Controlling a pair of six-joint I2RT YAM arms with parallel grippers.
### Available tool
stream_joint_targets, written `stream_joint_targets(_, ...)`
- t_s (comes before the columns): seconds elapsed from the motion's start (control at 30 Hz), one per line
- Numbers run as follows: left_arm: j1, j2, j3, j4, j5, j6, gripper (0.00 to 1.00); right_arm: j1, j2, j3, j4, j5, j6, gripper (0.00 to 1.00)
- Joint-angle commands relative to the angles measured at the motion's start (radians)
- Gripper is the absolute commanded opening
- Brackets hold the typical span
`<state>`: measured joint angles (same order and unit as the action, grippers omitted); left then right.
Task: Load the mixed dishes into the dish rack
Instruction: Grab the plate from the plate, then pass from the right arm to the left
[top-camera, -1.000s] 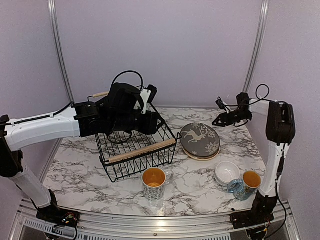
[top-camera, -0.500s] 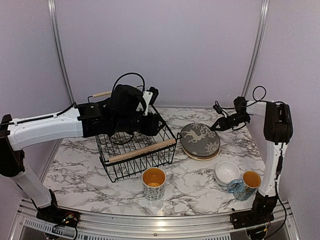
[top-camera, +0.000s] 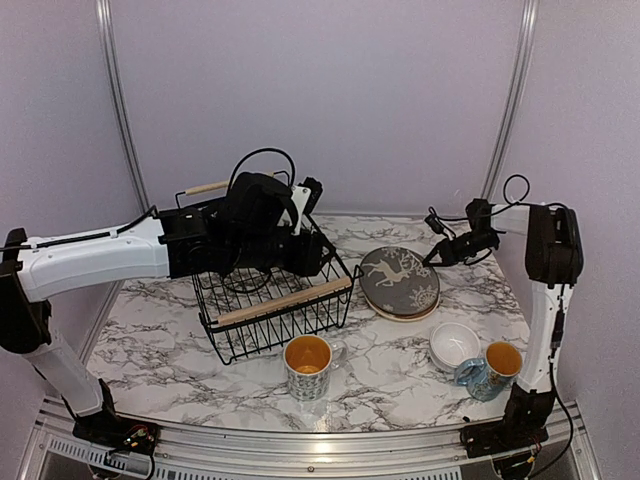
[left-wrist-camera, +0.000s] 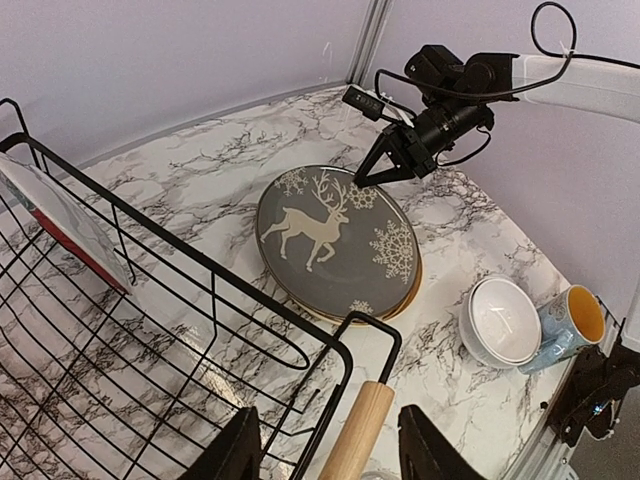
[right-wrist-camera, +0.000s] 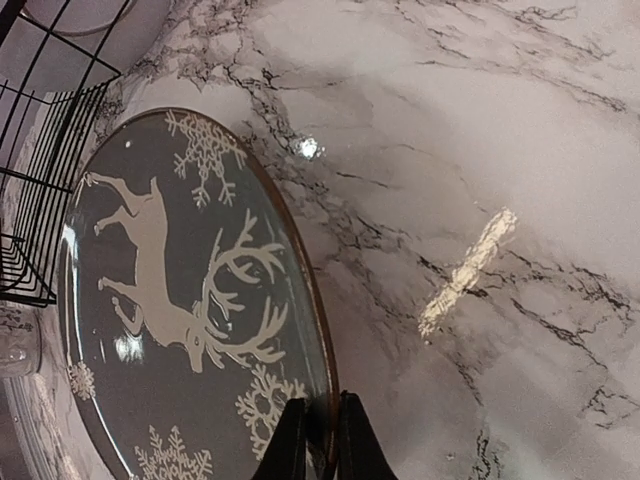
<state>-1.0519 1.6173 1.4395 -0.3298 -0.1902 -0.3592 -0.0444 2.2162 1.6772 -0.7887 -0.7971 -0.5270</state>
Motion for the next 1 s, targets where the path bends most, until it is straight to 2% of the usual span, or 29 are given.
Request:
stream_joint_targets(0.0, -0.011, 0.028, 0.031, 0.001, -0.010, 0.000, 0.49, 0.012, -0.044, -0.008, -0.015, -0.017, -0.013, 0.04)
stream_joint_targets(0.23, -0.014, 0.037, 0.032, 0.015, 0.001, 0.008, 0.49, 0.013, -0.156, -0.054, 0.019, 0.015, -0.001, 0.00)
stream_joint_targets(0.53, -0.016, 0.060, 0.047, 0.027, 0.009, 0.040, 0.49, 0.036, -0.288, -0.148, 0.088, 0.041, 0.003, 0.00)
stream_joint_targets(0.97, -0.014, 0.243, 0.253, 0.049, 0.011, 0.240, 0.55, 0.099, -0.505, -0.278, 0.203, 0.076, -0.046, 0.00)
